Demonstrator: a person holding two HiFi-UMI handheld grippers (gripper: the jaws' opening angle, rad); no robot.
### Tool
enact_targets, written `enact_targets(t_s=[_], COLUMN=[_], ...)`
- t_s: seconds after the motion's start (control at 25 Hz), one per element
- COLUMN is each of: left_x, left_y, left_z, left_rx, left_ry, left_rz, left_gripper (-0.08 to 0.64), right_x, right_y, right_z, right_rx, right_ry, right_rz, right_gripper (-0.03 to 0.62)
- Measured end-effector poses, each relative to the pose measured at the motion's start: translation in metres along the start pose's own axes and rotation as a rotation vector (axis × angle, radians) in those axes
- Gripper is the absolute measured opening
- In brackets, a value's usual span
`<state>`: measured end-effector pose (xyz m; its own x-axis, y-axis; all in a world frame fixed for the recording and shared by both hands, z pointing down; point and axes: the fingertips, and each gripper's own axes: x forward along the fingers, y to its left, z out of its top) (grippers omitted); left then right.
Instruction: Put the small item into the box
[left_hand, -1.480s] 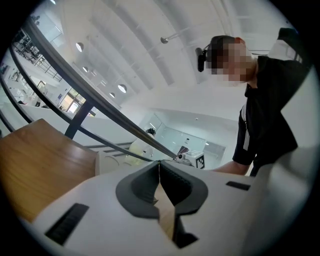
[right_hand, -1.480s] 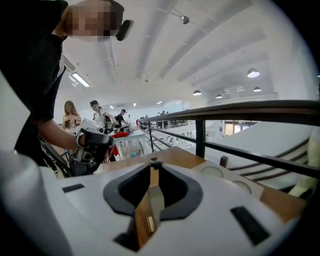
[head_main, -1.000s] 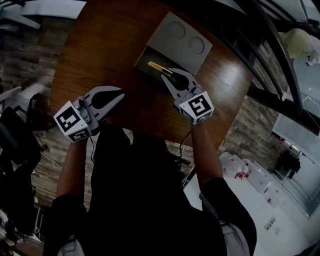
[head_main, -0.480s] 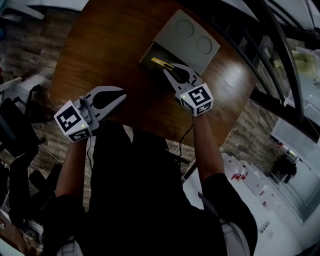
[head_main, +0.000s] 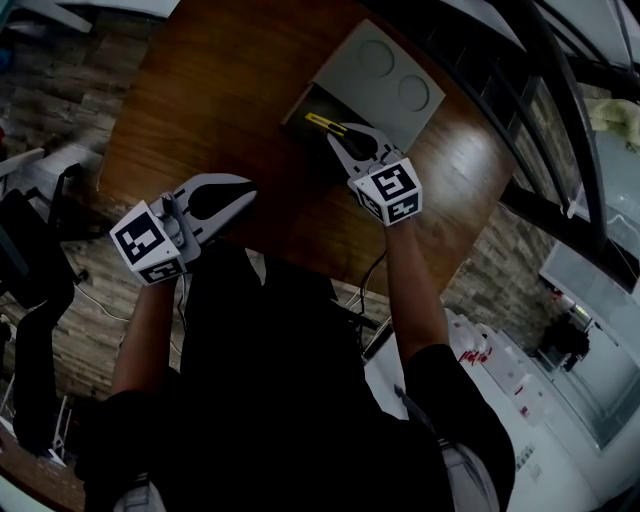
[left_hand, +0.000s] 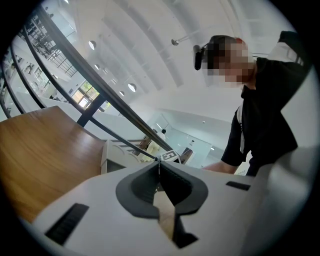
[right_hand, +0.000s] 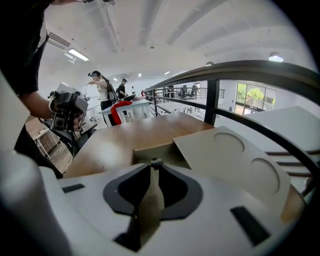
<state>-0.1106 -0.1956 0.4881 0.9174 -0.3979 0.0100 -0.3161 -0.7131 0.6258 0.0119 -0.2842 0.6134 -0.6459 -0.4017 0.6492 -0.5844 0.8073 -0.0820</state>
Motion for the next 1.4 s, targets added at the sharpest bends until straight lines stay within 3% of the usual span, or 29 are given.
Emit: enact_targets(t_s=[1.0,1.4], left_x=[0.002,0.002], left_y=[-0.007,-0.007], left_z=[-0.010,-0.011], left_rx=[-0.009,-0.019], left_ry=[0.024,0.025], left_rz=[-0.023,-0.031], left_gripper=[0.018,0.018], right_x=[0.007,0.009], right_y=[0.005,-0.001], right_z=[-0.024,-0.033], right_rx=[-0.052,-0.030], right_ry=[0.159,0.210], right_rz=[-0.009,-0.046], right_gripper=[0.063,0.066])
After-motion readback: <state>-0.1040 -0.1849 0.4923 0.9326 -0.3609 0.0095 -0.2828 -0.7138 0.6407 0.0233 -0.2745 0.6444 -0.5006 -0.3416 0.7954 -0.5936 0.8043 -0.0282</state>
